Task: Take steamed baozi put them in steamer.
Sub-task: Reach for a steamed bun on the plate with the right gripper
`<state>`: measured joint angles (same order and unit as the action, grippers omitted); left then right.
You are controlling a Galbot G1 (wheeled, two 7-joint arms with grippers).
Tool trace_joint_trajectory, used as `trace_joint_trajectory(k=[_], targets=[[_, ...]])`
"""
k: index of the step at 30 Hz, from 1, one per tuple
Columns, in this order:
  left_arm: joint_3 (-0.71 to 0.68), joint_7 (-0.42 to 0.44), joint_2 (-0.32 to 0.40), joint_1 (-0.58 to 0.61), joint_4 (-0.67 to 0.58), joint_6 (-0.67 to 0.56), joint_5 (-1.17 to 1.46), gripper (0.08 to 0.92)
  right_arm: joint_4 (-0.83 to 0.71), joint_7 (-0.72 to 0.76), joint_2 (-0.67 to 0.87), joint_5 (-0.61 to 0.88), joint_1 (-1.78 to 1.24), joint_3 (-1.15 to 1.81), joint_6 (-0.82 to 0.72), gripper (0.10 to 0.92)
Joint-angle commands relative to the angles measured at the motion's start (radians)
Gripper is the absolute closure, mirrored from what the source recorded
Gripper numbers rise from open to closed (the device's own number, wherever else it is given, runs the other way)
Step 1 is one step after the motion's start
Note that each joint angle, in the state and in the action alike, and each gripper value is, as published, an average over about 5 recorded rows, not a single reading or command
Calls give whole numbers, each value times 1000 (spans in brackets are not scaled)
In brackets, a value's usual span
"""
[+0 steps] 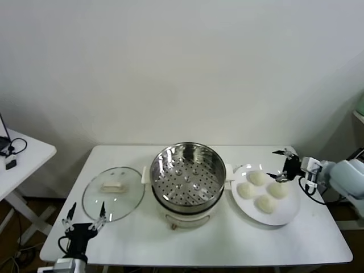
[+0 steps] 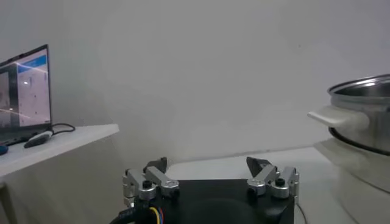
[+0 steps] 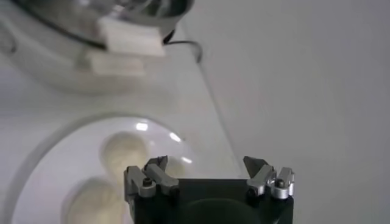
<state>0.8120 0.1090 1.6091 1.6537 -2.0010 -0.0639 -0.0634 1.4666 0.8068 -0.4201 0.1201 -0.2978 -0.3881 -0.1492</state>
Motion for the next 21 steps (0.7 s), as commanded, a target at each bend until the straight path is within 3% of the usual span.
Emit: trace_joint_trajectory(k=[1, 8, 21], targets=[[-1, 0, 49, 8, -4, -6, -10, 177, -342, 293, -143, -41, 782, -858, 137, 203], [1, 0, 49, 15, -3, -10, -19, 177, -534, 328, -316, -5, 753, -883, 165, 203], [14, 0, 49, 16, 16, -23, -28, 177, -692, 291, -450, -57, 568, -726, 185, 203]])
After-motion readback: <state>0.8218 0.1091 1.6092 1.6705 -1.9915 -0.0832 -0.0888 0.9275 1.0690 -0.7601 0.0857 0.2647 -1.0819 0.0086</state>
